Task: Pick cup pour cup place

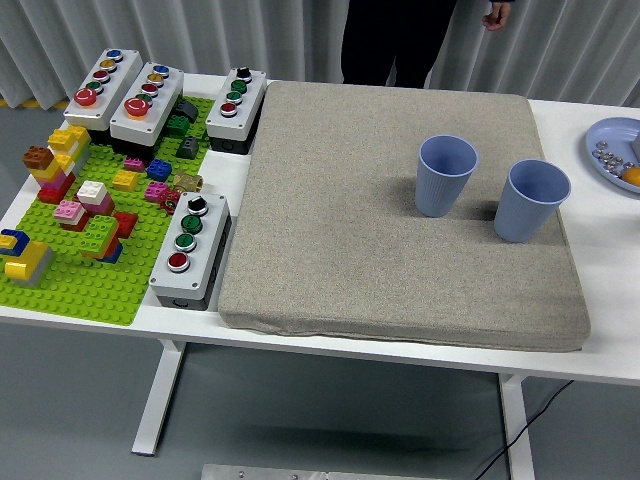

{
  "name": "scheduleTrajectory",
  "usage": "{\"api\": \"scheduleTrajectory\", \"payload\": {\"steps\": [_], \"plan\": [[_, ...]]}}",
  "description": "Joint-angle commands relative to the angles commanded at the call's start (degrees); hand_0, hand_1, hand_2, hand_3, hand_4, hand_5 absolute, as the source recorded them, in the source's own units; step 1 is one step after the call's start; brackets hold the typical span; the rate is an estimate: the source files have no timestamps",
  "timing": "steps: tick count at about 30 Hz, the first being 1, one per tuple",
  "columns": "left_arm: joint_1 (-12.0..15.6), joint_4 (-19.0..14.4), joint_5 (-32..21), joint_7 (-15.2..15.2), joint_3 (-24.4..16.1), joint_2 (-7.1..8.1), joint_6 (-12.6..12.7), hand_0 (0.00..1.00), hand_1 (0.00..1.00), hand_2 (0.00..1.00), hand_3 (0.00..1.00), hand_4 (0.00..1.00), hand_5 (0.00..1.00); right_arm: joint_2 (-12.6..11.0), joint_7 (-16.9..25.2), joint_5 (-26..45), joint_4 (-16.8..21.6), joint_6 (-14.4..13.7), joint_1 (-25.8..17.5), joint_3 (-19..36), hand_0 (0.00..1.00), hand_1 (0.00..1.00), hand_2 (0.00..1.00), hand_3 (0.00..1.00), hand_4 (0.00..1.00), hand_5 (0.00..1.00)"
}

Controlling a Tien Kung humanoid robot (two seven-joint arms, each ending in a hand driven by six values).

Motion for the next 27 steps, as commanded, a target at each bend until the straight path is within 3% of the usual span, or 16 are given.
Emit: {"api": "scheduleTrajectory", "payload": {"steps": [8, 15, 27], "plan": [[0.1, 0.0, 0.2, 0.0, -0.1, 0.02, 0.0, 0.759, 0.804, 0.845, 0.758, 0.509, 0.952, -0.1, -0.1, -0.2, 0.6, 0.0, -0.9, -0.2, 0.898, 0.781, 0.790, 0.779, 0.772, 0.957], [0.2, 0.0, 0.3, 0.0, -0.1, -0.05, 0.0, 0.759, 0.804, 0.845, 0.759, 0.509, 0.952, -0.4, -0.3, -0.6, 3.4, -0.2, -4.0, 0.1, 0.897, 0.781, 0.790, 0.779, 0.772, 0.958], [-0.1, 0.0, 0.8, 0.0, -0.6, -0.16, 0.0, 0.759, 0.804, 0.845, 0.757, 0.507, 0.952, -0.7, -0.3, -0.8, 4.0, -0.4, -4.0, 0.9, 0.899, 0.782, 0.790, 0.779, 0.773, 0.953]]}}
